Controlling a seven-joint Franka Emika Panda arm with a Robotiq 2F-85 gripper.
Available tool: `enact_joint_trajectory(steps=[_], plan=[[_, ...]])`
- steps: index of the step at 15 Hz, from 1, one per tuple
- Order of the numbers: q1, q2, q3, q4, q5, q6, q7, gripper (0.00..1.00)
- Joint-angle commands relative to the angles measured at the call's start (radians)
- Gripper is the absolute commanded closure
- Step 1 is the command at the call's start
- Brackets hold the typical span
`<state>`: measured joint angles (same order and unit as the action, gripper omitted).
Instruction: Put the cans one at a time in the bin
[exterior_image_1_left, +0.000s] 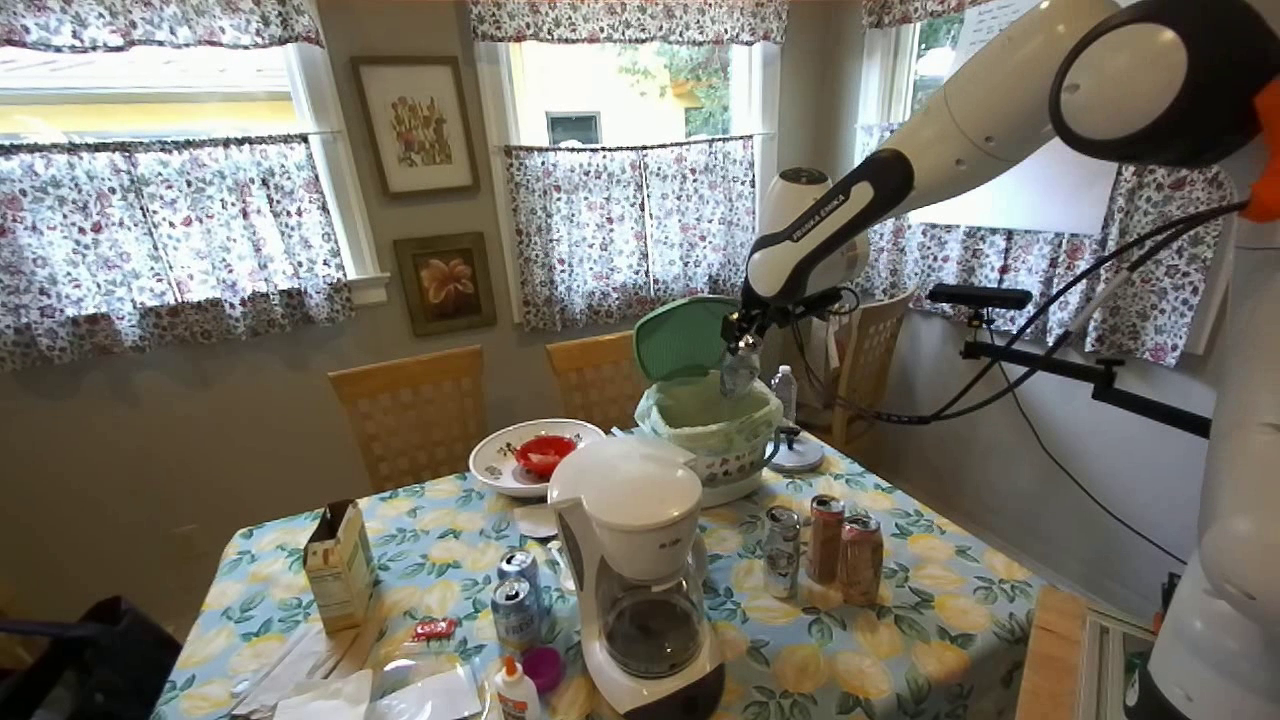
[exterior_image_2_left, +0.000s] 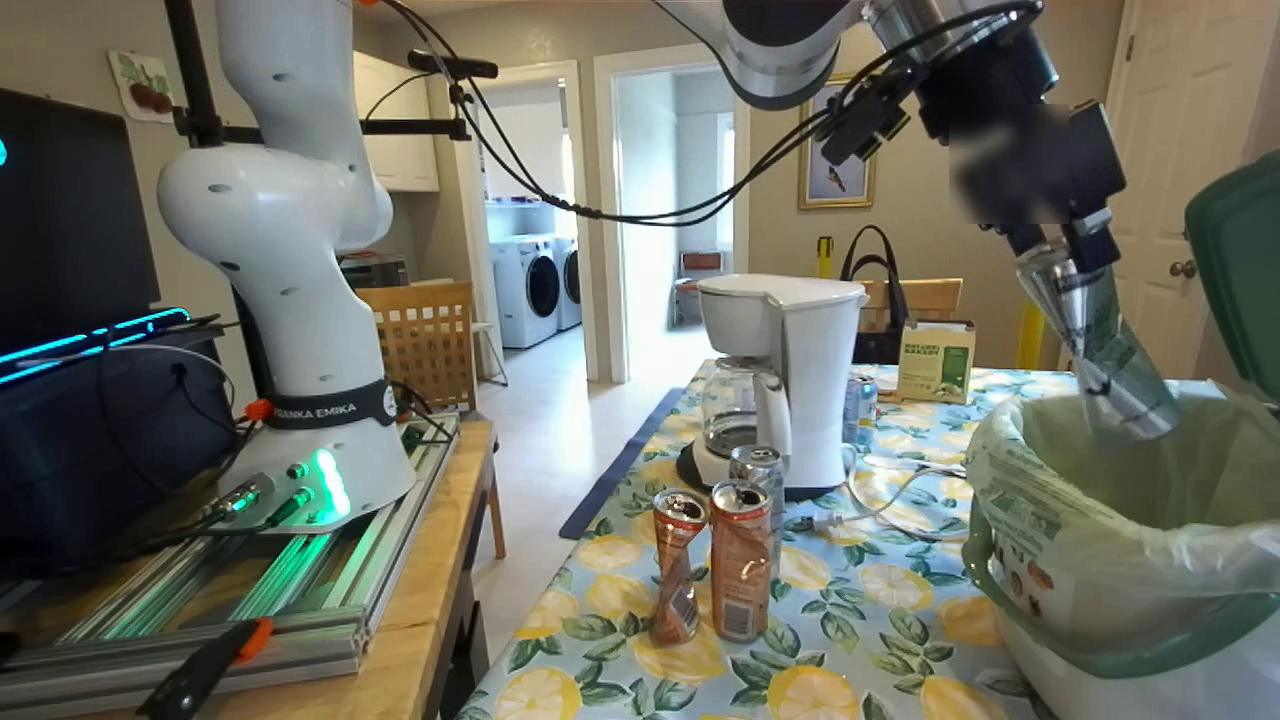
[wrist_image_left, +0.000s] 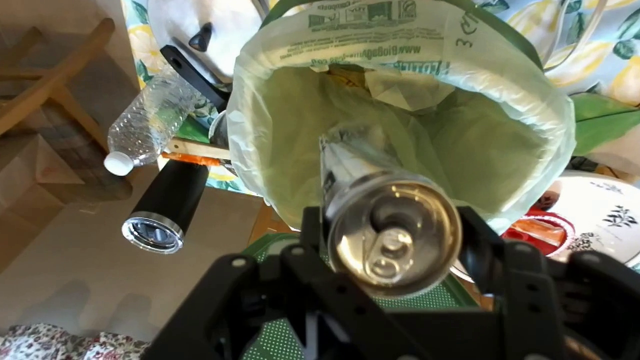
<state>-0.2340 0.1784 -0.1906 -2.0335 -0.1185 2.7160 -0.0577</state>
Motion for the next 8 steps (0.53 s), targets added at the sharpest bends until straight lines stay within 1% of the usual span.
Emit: enact_joint_trajectory(steps=[1,2,4,5,6,8], plan=[[0.049,-0.009,0.006,-0.021,-0.021,0.076,0.047,0.01],[0.065,-0.035,0.016,-0.058,-0.023,0.105,0.046,0.00],[0.106,-0.084,0.038,-0.127,-0.014,0.123,0.067,0.00],[0.115,-0.113,0.076,-0.160,0.049,0.076,0.036,0.00],[0.130,-0.136,0.108,-0.187,0.097,0.002,0.018,0.00],[0.161,-0.154,0.132,-0.224,0.117,-0.098,0.053,0.00]])
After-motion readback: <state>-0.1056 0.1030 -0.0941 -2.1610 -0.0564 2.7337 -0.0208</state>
